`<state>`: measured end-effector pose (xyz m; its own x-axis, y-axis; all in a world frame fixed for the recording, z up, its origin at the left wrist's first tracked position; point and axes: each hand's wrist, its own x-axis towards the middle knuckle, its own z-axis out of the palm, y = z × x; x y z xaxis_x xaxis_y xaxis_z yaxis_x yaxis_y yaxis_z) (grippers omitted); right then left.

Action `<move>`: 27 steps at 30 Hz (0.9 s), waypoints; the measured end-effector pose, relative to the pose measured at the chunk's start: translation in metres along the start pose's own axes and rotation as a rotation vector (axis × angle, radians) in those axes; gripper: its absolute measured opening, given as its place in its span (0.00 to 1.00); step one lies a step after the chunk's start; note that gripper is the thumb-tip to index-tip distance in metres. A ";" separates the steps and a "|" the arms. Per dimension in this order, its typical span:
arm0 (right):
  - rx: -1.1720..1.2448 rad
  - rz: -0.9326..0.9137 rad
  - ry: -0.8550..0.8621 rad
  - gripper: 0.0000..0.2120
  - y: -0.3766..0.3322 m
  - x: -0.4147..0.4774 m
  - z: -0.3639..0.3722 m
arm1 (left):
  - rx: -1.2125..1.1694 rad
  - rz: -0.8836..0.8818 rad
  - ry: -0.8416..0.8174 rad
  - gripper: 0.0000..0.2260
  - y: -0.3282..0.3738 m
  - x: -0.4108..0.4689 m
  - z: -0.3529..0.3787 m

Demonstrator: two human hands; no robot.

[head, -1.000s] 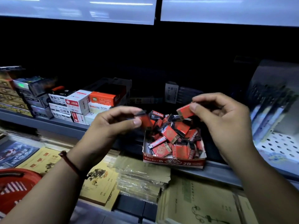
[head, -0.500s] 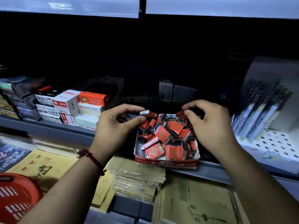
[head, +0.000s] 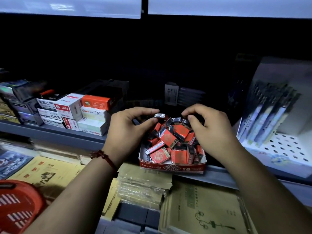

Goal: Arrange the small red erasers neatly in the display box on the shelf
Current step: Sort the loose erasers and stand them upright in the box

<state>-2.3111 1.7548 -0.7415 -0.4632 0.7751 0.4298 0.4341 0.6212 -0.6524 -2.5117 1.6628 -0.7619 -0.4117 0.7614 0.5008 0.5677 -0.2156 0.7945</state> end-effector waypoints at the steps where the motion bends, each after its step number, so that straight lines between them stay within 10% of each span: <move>1: -0.009 -0.010 0.006 0.10 0.000 0.000 0.001 | 0.049 0.028 -0.011 0.10 0.000 -0.001 0.000; 19: -0.044 -0.183 -0.017 0.06 -0.011 -0.005 0.003 | 0.051 0.036 -0.144 0.13 0.007 -0.015 -0.015; 27: -0.148 -0.206 -0.288 0.13 -0.020 -0.010 0.001 | 0.083 -0.013 -0.256 0.14 0.005 -0.019 -0.021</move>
<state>-2.3162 1.7338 -0.7335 -0.7414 0.5808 0.3362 0.4060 0.7871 -0.4643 -2.5159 1.6346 -0.7606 -0.2316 0.8957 0.3796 0.6244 -0.1624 0.7640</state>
